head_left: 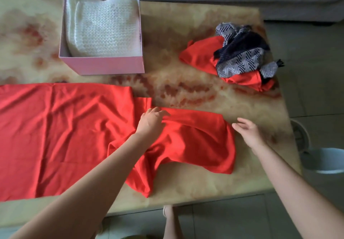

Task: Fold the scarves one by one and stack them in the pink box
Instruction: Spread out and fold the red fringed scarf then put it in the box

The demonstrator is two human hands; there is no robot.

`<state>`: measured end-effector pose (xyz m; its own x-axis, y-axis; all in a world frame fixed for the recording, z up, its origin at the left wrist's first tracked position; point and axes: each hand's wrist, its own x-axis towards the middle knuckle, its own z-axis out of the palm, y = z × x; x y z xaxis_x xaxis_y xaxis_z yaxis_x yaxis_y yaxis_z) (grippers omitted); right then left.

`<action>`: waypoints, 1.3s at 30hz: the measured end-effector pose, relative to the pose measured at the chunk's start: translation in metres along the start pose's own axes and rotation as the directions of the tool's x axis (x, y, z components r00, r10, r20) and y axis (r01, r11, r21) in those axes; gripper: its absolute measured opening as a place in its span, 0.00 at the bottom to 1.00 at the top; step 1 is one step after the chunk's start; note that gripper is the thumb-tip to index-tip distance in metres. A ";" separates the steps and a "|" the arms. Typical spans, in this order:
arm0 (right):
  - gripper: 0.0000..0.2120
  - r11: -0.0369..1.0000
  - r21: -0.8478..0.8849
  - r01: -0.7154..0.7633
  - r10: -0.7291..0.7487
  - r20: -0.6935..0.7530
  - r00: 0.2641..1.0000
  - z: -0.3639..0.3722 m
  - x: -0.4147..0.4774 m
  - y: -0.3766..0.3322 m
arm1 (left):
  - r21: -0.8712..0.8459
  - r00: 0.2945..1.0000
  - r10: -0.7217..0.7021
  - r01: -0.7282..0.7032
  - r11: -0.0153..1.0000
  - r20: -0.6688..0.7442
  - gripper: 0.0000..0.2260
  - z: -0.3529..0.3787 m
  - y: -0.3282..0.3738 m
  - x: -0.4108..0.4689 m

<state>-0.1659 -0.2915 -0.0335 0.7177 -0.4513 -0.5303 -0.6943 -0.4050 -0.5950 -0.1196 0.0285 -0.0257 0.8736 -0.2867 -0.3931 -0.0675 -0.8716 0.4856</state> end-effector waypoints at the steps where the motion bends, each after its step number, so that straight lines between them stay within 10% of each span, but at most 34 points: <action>1: 0.22 1.000 -0.014 -0.024 0.024 0.017 1.000 0.006 0.004 -0.001 | 0.015 1.000 0.001 -0.001 1.000 0.022 0.20 0.003 0.002 0.007; 8: 0.13 0.999 -0.028 -0.018 0.022 0.149 0.989 0.021 0.014 0.005 | 0.020 0.988 0.059 -0.063 0.998 0.144 0.29 0.021 0.039 0.046; 12: 0.08 0.949 0.268 0.168 -0.126 -0.165 0.978 -0.025 0.005 -0.010 | 0.018 0.964 0.038 -0.044 0.999 0.261 0.31 0.030 0.063 0.057; 19: 0.06 0.863 0.017 0.505 -0.442 -0.455 0.773 -0.096 -0.030 -0.028 | -0.211 0.956 0.168 -0.220 0.952 -0.242 0.17 0.027 0.110 0.059; 25: 0.07 0.950 -0.147 0.276 -0.226 0.286 0.931 -0.045 -0.052 0.045 | -0.061 0.987 0.106 -0.099 0.993 0.120 0.16 0.050 0.107 0.049; 30: 0.18 0.988 -0.042 0.146 -0.152 -0.245 0.957 -0.057 -0.019 0.049 | -0.102 0.998 0.068 -0.068 0.992 -0.006 0.10 0.057 0.118 0.057; 33: 0.28 0.998 0.040 -0.047 0.055 -0.206 0.977 -0.054 0.010 0.055 | -0.122 0.996 0.083 -0.086 0.989 -0.028 0.14 0.059 0.133 0.064; 39: 0.15 0.987 -0.078 -0.142 0.122 -0.224 0.967 -0.020 0.011 0.052 | -0.279 0.998 0.065 -0.055 0.959 0.026 0.14 0.072 0.170 0.072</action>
<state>-0.1955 -0.3335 -0.0585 0.5973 -0.6640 -0.4498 -0.7915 -0.3977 -0.4641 -0.1029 -0.1689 -0.0279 0.8548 -0.3529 -0.3806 0.0211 -0.7090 0.7049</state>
